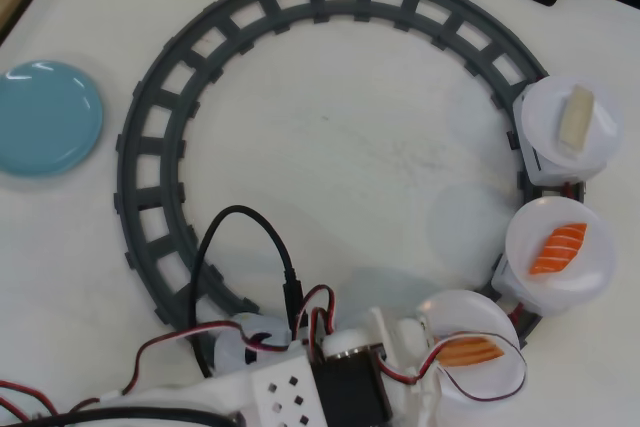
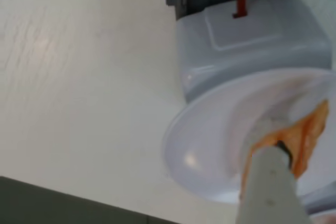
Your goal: Pick up the sushi from the Shinkansen and put it on the blue dish
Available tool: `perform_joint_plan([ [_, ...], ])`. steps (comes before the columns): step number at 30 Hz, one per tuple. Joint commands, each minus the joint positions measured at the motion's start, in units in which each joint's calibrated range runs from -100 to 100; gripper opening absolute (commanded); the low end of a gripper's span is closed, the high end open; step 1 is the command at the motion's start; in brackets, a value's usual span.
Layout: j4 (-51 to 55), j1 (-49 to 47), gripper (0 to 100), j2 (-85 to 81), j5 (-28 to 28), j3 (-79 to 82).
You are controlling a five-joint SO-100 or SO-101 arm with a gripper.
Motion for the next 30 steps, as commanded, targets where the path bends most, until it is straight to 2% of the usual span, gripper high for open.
perform_joint_plan([
  [1,0.3,1.2,22,1.0,-0.4,-3.5],
  [6,0.4,1.5,30,1.7,-0.4,-3.5],
  [30,0.4,1.2,30,7.1,-0.4,-3.5],
])
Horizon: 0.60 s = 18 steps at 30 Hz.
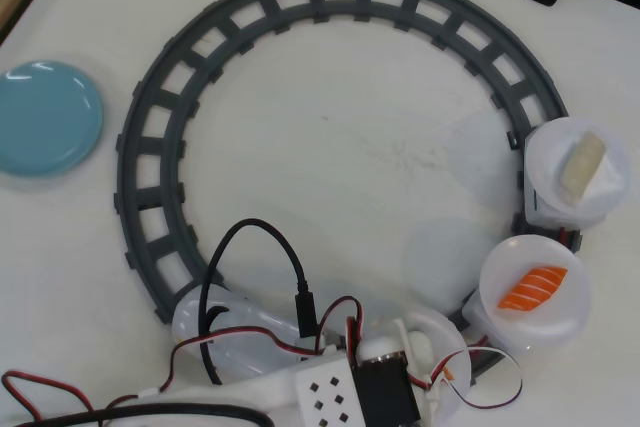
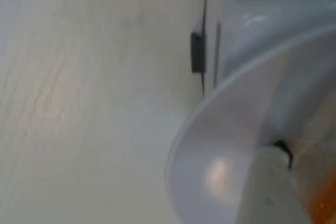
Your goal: Pick up the sushi from the Shinkansen and put it on the blue dish
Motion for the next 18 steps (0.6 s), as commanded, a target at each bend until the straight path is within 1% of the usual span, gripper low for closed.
perform_joint_plan([
  [1,0.1,0.3,30,0.2,-0.3,-3.2],
  [3,0.3,0.3,29,0.4,-0.3,-3.2],
  [4,0.5,0.2,27,0.4,-0.3,-3.2],
  [8,0.4,-0.2,14,0.2,-1.4,-3.2],
  [10,0.2,-0.4,10,0.1,-1.9,-3.2],
  [13,0.4,-1.1,8,0.1,-2.0,-3.2],
  [18,1.3,-1.4,8,0.0,-2.3,-5.1],
])
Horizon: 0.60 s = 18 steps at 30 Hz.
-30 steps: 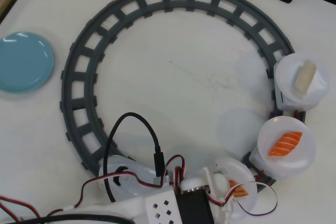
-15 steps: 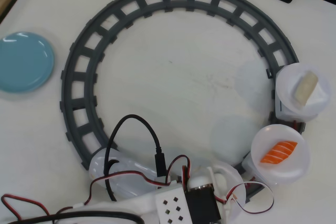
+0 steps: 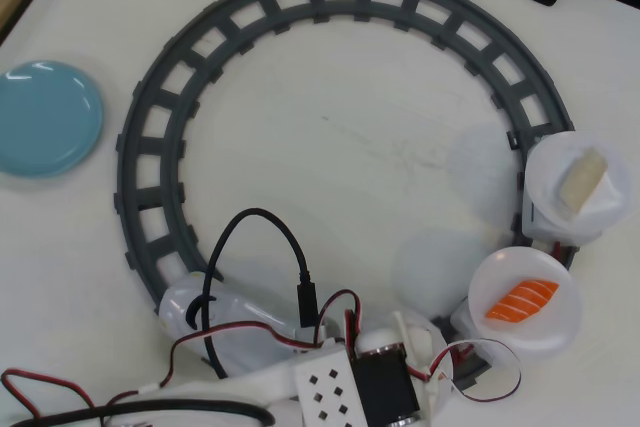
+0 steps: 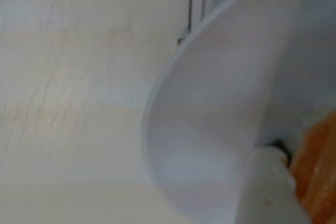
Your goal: Pick up the sushi from the Shinkansen and put it on the blue dish
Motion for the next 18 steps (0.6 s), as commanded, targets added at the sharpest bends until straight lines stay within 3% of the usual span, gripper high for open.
perform_joint_plan([
  [1,1.6,-0.7,8,-0.7,-1.0,-5.5],
  [9,18.1,-6.3,8,-0.5,-4.4,-24.9],
  [18,18.3,-17.6,8,-1.2,-14.9,-28.3],
])
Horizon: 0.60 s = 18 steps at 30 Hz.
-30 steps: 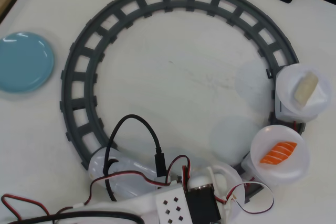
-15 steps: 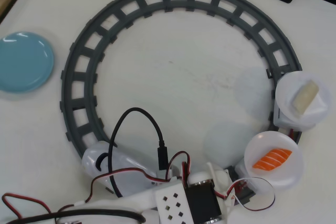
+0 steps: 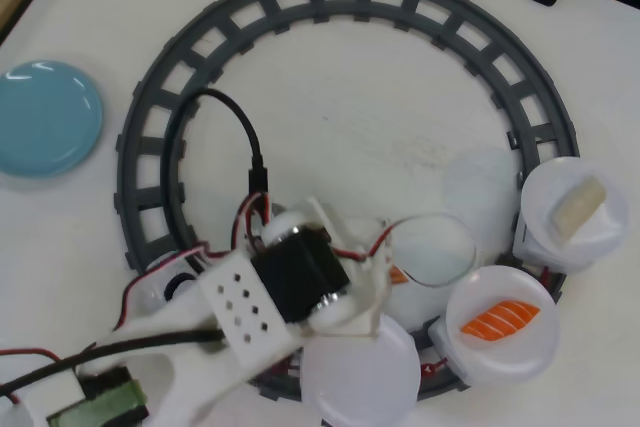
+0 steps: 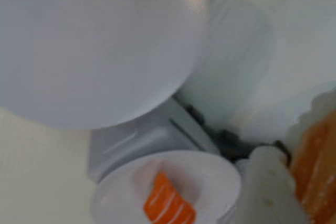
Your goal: Pick up the sushi from the Shinkansen and put it on the blue dish
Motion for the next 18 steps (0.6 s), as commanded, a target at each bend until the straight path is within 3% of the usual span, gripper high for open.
perform_joint_plan([
  [1,1.1,-4.7,8,-2.1,-3.2,-2.4],
  [6,1.1,-12.8,8,-10.5,-6.3,4.1],
  [18,-3.1,-30.3,7,-35.6,-10.3,37.2],
])
